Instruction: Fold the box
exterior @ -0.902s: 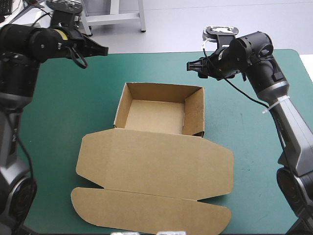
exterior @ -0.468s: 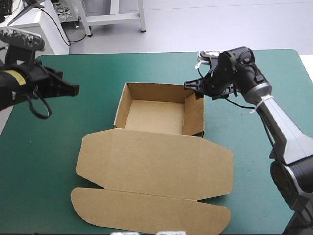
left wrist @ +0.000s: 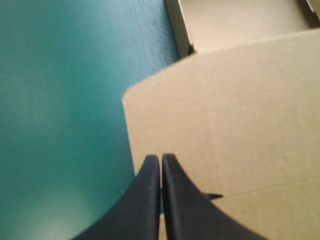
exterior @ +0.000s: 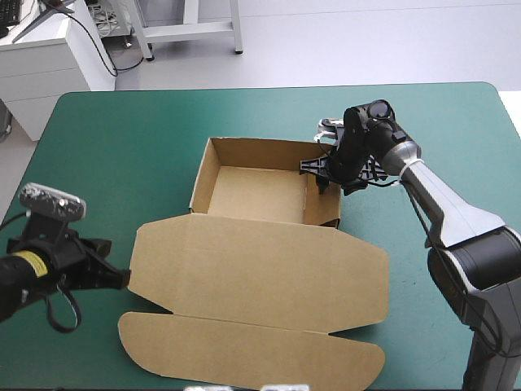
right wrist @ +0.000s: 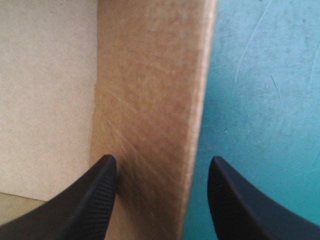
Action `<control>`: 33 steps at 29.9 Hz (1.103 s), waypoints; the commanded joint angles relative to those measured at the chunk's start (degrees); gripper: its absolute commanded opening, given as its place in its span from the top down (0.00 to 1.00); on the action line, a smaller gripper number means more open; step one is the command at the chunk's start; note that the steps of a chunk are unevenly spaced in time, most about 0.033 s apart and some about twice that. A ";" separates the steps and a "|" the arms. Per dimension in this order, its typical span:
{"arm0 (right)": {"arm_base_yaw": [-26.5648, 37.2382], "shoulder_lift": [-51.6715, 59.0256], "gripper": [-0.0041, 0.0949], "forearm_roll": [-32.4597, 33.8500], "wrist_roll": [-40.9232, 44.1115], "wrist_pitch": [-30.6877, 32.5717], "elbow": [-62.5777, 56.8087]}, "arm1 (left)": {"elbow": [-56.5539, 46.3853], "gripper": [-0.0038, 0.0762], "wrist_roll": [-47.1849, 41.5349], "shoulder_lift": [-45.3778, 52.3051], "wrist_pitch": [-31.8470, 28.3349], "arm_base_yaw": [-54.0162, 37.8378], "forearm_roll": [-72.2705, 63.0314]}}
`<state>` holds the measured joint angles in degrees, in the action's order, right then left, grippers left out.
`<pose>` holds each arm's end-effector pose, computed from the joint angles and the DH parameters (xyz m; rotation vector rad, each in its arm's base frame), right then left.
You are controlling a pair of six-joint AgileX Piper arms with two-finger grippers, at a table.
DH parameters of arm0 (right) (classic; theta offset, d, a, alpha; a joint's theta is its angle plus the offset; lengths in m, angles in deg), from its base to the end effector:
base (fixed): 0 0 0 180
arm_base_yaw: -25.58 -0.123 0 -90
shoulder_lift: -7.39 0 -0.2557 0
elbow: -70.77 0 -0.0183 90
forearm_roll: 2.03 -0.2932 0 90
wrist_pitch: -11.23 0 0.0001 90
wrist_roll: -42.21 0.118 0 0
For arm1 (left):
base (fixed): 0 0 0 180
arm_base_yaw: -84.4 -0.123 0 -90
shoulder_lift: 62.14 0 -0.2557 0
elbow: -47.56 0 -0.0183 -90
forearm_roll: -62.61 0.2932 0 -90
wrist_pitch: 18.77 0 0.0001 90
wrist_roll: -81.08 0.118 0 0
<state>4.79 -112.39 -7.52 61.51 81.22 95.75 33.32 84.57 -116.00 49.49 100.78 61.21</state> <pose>0.4184 0.1702 0.2252 -0.0076 2.9130 0.2626 0.1871 -0.0578 0.3704 0.4114 2.3482 -0.1383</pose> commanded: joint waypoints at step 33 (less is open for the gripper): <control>17.98 11.33 0.98 6.79 -3.94 1.69 5.03 | -33.44 0.96 1.67 25.63 -8.35 0.06 -7.15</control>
<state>17.36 -106.48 -2.03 60.59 82.12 98.73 -1.41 86.79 -89.79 44.29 100.78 55.19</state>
